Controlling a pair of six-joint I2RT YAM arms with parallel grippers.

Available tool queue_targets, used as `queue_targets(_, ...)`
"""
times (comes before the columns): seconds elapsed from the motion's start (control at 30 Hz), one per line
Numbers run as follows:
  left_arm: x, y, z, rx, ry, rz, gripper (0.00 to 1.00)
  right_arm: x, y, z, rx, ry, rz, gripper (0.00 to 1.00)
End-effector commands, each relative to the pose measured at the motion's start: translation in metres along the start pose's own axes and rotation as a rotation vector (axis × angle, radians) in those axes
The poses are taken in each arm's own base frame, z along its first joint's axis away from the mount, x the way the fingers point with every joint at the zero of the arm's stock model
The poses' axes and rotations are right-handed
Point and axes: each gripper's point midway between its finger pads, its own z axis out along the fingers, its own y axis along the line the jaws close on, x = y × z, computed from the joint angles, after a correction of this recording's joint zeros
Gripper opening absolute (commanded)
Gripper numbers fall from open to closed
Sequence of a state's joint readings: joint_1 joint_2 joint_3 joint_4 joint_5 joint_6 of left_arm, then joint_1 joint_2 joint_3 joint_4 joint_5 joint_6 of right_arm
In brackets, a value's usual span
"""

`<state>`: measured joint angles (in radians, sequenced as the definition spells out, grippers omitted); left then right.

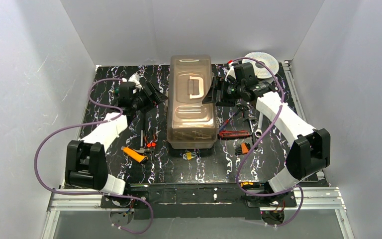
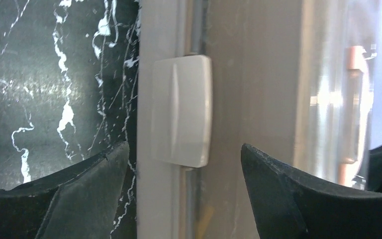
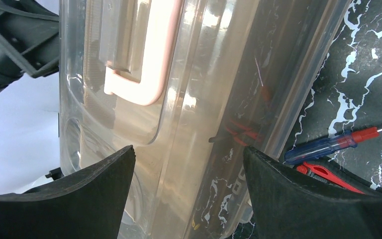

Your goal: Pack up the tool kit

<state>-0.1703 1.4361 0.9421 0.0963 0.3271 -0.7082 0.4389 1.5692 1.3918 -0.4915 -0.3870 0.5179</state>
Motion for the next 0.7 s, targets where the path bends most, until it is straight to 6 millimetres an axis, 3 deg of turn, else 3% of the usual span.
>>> queue_targets(0.0, 0.021, 0.018, 0.009, -0.041, 0.073, -0.015, 0.84, -0.008, 0.006, -0.008, 0.004, -0.025, -0.037, 0.86)
queue_targets(0.2, 0.035, -0.015, 0.034, 0.271, 0.184, -0.198, 0.92, -0.006, 0.01, -0.006, -0.017, -0.006, -0.024, 0.85)
queue_targets(0.27, 0.031, -0.024, 0.038, 0.372, 0.194, -0.267, 0.81, -0.006, 0.013, -0.006, -0.038, 0.001, -0.018, 0.85)
queue_targets(0.37, 0.011, -0.042, 0.033, 0.55, 0.14, -0.337, 0.62, -0.005, 0.017, -0.006, -0.057, 0.005, -0.011, 0.85)
queue_targets(0.67, -0.03, -0.071, -0.003, 0.8, 0.004, -0.433, 0.58, -0.005, 0.015, -0.005, -0.049, 0.007, -0.014, 0.85)
